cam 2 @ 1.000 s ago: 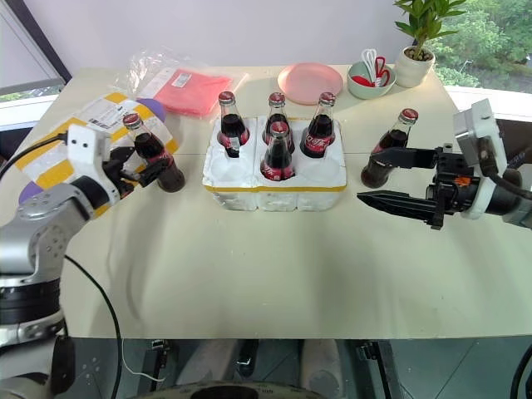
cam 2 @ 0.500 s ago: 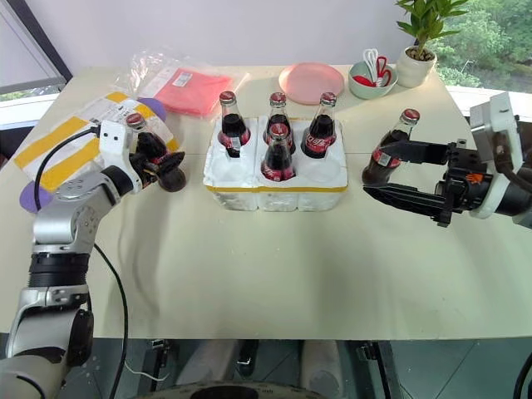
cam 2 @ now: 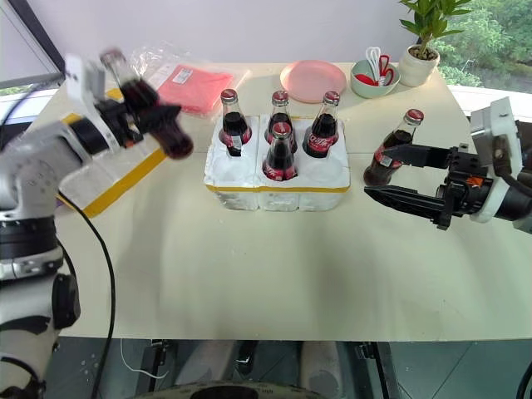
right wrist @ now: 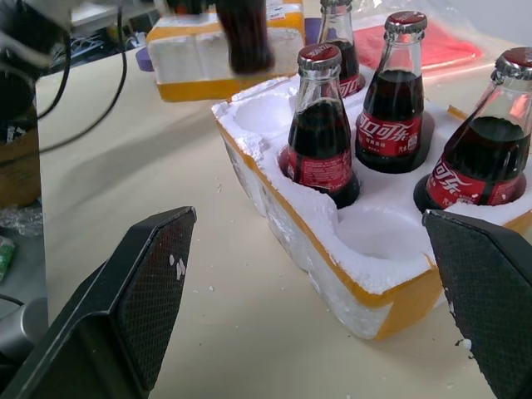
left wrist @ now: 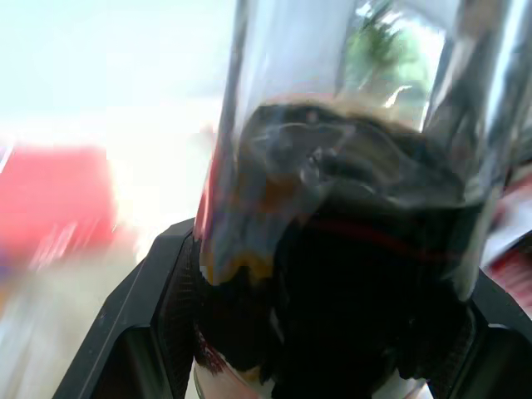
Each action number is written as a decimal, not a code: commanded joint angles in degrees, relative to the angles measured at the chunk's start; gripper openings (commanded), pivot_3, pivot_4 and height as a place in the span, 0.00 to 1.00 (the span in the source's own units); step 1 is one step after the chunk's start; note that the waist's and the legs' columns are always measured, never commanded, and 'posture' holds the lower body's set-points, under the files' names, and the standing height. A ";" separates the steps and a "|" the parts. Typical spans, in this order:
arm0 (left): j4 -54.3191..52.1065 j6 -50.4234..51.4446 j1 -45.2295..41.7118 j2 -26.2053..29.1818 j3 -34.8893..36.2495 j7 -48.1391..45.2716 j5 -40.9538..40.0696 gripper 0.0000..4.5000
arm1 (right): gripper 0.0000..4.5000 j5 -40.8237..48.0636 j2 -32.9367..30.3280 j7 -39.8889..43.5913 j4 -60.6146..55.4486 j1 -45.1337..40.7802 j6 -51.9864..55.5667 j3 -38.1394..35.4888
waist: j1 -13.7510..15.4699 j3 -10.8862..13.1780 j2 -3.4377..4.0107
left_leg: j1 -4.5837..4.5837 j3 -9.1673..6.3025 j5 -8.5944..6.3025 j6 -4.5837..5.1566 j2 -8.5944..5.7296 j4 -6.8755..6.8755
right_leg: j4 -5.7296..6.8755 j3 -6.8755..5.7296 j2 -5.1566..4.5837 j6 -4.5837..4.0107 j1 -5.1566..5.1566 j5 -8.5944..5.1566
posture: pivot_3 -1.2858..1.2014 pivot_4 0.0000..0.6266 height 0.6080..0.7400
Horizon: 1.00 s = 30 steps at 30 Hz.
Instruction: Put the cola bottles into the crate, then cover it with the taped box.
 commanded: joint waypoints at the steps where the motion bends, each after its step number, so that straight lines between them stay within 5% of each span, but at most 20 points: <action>1: -2.79 1.27 -3.69 -0.49 0.28 -1.08 -3.44 0.61 | 1.00 0.48 0.45 -0.86 -1.63 0.17 -1.02 -2.36 | -0.05 -0.02 0.03 | 0.01 0.01 0.00 0.00 -0.01 0.00 | 0.00 0.00 -0.01 0.00 0.00 0.00 | 0.52 0.24 1.00; 18: -0.53 -10.73 -2.36 -3.90 -19.19 -9.58 10.79 0.61 | 1.00 3.17 3.63 -6.16 -6.20 4.73 -0.52 -6.62 | 0.00 -0.02 0.04 | 0.08 0.01 0.03 -0.01 0.06 -0.01 | 0.01 0.08 0.01 -0.07 0.05 0.04 | 0.52 0.24 1.00; 30: -2.22 -10.25 -0.09 -1.63 -18.04 -11.87 12.28 0.61 | 1.00 2.40 3.14 -6.58 -4.81 3.33 -1.22 -5.19 | -0.17 -0.02 0.04 | 0.22 0.00 0.03 0.00 0.09 0.00 | -0.01 0.08 0.02 -0.07 0.19 0.04 | 0.52 0.24 1.00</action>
